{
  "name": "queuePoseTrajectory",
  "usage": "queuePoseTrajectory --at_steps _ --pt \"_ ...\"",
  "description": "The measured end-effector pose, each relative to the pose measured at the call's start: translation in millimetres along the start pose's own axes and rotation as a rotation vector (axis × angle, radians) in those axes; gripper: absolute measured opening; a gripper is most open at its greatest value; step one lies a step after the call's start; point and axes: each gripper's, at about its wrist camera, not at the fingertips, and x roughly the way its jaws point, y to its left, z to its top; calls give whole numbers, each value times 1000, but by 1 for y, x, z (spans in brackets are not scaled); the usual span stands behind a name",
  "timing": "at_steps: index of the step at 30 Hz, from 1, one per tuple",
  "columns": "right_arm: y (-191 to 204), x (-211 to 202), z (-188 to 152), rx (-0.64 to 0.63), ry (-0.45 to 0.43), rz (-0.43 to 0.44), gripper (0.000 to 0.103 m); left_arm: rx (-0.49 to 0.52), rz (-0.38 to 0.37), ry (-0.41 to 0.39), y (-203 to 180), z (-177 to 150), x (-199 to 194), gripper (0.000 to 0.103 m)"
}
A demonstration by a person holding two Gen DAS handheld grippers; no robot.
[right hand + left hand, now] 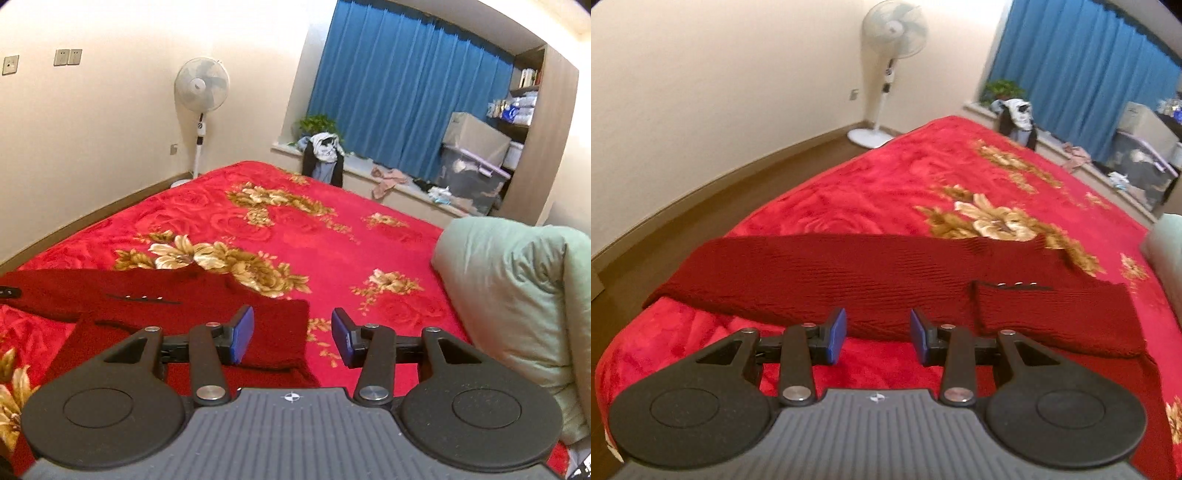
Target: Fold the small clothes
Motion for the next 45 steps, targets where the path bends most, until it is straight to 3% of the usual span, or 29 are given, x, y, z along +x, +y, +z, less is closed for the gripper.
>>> queuePoseTrajectory --at_steps 5,14,26,33,37,42,45 --pt "6 -12 14 1 -9 25 49 -45 2 -2 0 5 5 42" --pt "11 -31 21 58 -72 82 53 14 11 13 -8 2 11 43" --pt "4 69 -35 130 7 106 53 8 71 51 24 -6 19 43" --pt "-3 128 -60 117 -53 189 53 -207 44 122 55 -1 48 43" --pt "-5 162 -84 153 -62 215 54 -364 65 143 74 2 68 49" --pt "-10 205 -126 252 7 215 54 -586 139 151 110 -3 82 52" --pt "-8 223 -135 267 72 194 54 -670 126 131 125 -2 87 51"
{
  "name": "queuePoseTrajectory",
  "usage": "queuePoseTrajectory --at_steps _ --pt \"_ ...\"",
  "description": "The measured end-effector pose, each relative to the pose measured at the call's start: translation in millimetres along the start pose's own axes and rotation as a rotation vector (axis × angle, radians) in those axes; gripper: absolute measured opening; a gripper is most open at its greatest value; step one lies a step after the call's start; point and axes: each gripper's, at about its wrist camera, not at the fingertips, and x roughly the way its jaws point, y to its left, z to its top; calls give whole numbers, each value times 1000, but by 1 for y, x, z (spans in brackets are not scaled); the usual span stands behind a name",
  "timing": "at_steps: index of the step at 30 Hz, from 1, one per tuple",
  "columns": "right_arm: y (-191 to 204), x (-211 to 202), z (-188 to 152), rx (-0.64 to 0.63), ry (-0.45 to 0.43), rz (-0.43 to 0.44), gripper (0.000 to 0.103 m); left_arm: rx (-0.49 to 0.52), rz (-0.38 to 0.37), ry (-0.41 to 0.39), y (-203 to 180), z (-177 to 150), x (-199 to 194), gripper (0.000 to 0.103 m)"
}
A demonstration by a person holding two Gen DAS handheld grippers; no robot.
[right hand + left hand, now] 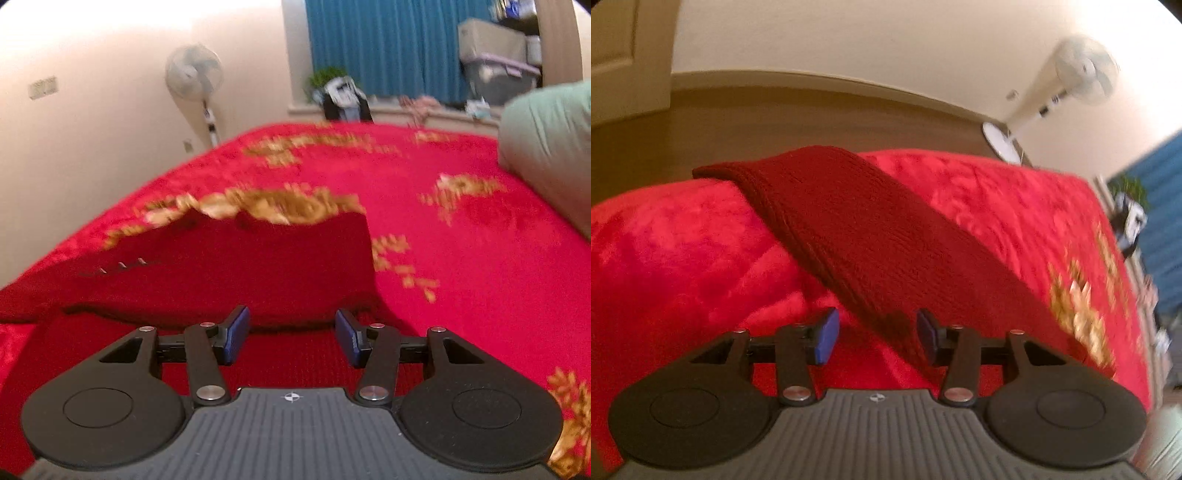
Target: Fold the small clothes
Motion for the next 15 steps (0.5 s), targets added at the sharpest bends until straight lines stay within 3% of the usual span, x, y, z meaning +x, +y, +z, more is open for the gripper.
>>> queuePoseTrajectory --at_steps 4,6,8,11,12,13,15 --pt "-3 12 0 28 31 1 54 -29 30 -48 1 7 2 44" --pt "0 15 0 13 45 -12 54 -20 82 -72 -3 6 3 24" --pt "3 19 -1 -13 60 -23 54 20 129 -99 -13 2 2 15" --pt "4 24 -4 -26 93 -34 52 122 194 -191 -36 -5 -5 11" --pt "5 25 -6 -26 105 -30 42 162 212 -235 -47 -9 -10 11" --pt "4 27 -7 -28 121 -23 25 200 225 -277 -59 -13 -15 10" --pt "4 31 -11 -31 152 -18 15 286 234 -368 -87 -27 -28 9"
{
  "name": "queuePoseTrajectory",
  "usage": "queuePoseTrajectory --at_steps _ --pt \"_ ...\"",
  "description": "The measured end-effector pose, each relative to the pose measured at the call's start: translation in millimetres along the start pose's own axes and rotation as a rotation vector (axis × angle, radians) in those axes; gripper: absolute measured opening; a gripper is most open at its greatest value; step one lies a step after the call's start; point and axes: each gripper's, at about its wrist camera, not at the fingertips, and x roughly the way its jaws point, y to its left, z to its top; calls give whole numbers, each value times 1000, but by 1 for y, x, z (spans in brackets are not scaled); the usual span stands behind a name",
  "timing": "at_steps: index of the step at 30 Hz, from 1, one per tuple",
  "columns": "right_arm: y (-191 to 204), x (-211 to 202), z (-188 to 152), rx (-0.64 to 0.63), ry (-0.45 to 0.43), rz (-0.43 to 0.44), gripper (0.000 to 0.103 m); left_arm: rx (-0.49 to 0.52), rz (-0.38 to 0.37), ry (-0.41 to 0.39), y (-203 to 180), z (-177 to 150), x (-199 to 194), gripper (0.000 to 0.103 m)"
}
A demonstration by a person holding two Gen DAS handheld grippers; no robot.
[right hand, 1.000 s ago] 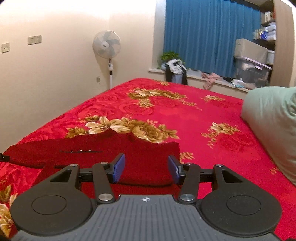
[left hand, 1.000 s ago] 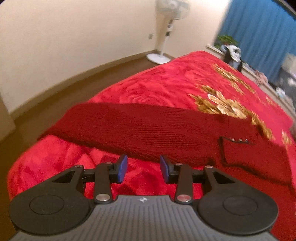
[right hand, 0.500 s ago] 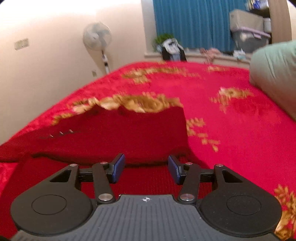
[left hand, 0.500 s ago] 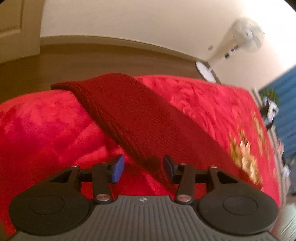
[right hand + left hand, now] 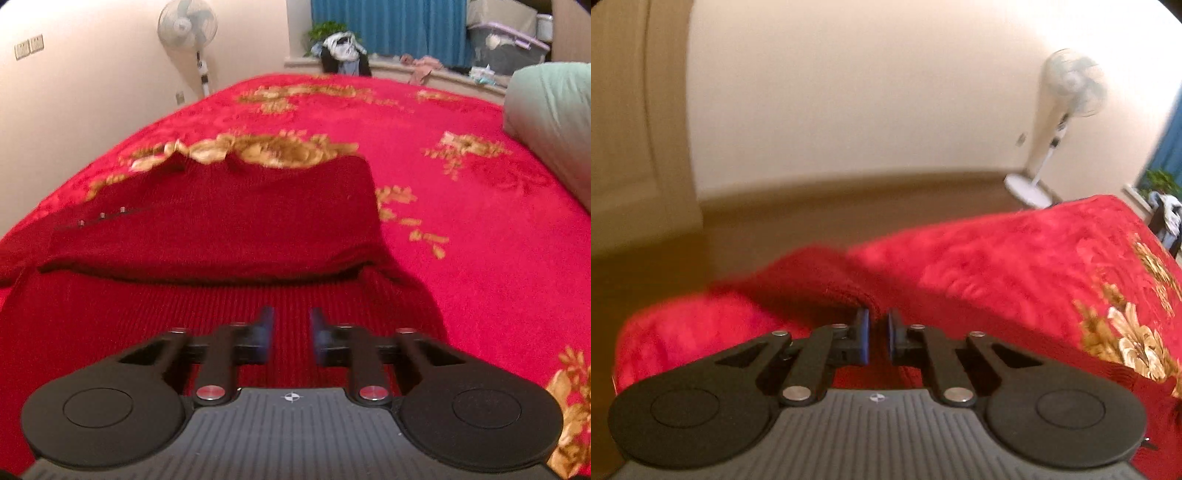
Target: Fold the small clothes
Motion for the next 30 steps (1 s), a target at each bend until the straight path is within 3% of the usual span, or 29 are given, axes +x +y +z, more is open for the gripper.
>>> queuePoseTrajectory --at_steps 2,3,5,6,7,9,11,12,14,17,21,24,30 --pt "1 4 -4 -8 24 -3 15 162 -22 -169 -42 -5 -37 9" --pt "2 7 -6 -13 35 -7 15 254 -82 -272 -67 -13 -62 9" --pt "2 11 -9 -21 52 -6 15 395 -271 -410 -112 -38 -111 8" --pt "2 12 -11 -20 55 -3 15 453 -372 -432 -130 -54 -130 8" --pt "2 12 -12 -17 55 0 15 525 -484 -425 -148 -73 -145 8" --pt "1 12 -13 -15 47 0 16 739 -726 -293 -186 -115 -158 13" --pt "2 10 -15 -14 42 5 18 920 -838 -123 -211 -152 -160 19" --pt "1 10 -15 -12 39 8 20 967 -848 -67 -216 -163 -158 19" --pt "1 9 -16 -6 33 17 23 960 -844 -12 -214 -163 -150 22" --pt "2 8 -14 -1 17 38 24 790 -796 44 -201 -130 -120 37" --pt "5 4 -10 9 -29 79 24 592 -634 126 -188 -98 -80 37" --pt "5 -2 -5 44 -75 130 25 570 -484 124 -184 -81 -60 38" --pt "-11 12 32 244 -143 217 35 528 -450 76 -167 -52 -62 55"
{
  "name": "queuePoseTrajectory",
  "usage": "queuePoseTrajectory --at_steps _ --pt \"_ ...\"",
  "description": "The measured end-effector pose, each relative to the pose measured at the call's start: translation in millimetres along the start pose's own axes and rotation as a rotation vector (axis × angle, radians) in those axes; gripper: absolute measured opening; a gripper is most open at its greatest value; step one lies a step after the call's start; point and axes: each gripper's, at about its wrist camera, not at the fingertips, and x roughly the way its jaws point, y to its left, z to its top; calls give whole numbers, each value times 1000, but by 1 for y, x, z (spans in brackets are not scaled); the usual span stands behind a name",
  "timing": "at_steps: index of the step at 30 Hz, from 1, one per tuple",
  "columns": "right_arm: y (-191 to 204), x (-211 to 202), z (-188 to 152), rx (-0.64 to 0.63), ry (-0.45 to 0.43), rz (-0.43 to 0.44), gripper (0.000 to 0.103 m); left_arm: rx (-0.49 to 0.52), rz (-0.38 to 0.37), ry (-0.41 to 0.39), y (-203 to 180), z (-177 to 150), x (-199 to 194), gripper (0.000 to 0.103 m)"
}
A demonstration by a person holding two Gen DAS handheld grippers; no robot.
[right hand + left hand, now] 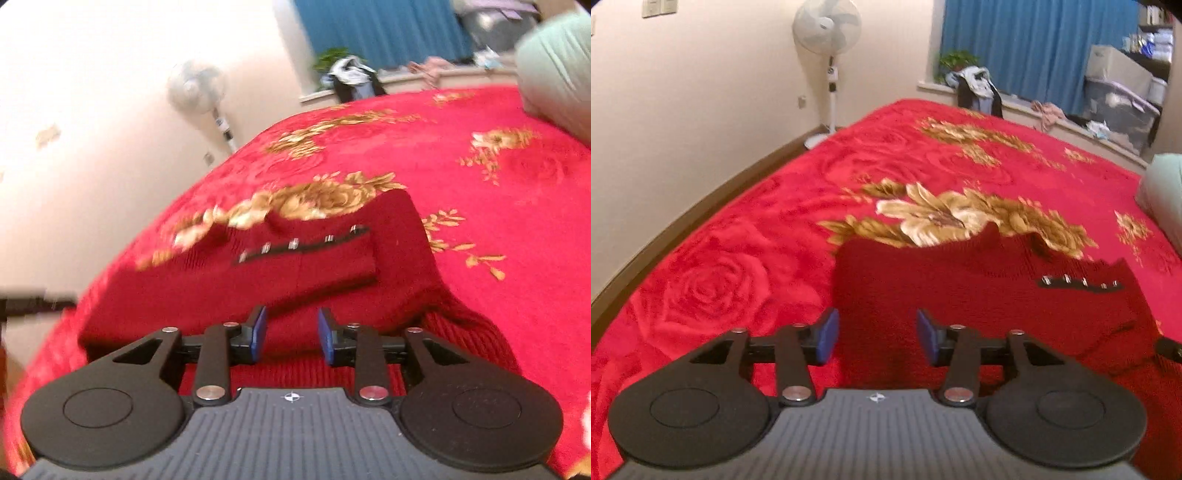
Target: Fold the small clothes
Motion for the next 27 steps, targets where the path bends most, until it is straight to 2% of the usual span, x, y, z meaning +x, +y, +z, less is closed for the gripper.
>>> queuePoseTrajectory --at_steps 1,3,6,8,9,10,12,14,16,17,18,20,21,24,25,26,27 --pt "-4 10 6 47 11 5 41 -16 4 0 5 2 1 56" --pt "-14 39 14 155 74 12 46 -52 10 3 12 2 0 56" --pt "-30 76 17 300 151 -38 46 -82 39 12 22 1 0 56" --pt "-31 84 19 324 125 -50 43 -101 51 23 28 0 4 56" --pt "-28 86 21 313 114 -66 29 -110 54 30 31 0 5 56" --pt "-27 88 23 300 105 -70 6 -116 54 38 34 0 8 56" --pt "-25 81 27 274 54 -44 5 -122 44 61 37 -1 13 56" --pt "-15 59 34 198 -69 -28 5 -130 25 86 36 -2 18 56" --pt "-11 40 38 117 -175 -66 5 -136 -3 114 35 -4 24 56" --pt "-12 40 38 86 -175 -116 5 -135 -13 126 33 -6 28 56" --pt "-18 49 38 80 -119 -172 6 -132 -24 142 30 -7 31 56" --pt "-35 65 34 138 34 -201 8 -128 -46 178 26 -13 38 56" --pt "-41 65 32 157 55 -215 9 -128 -54 195 25 -16 42 56" --pt "-46 43 31 169 -58 -291 23 -124 -50 251 23 -26 58 56" --pt "-50 42 30 162 -58 -275 25 -119 -37 270 24 -30 63 61" --pt "-53 46 30 150 -17 -262 24 -120 -22 279 25 -33 66 67" --pt "-59 52 31 138 41 -265 22 -127 -8 278 26 -33 64 67"
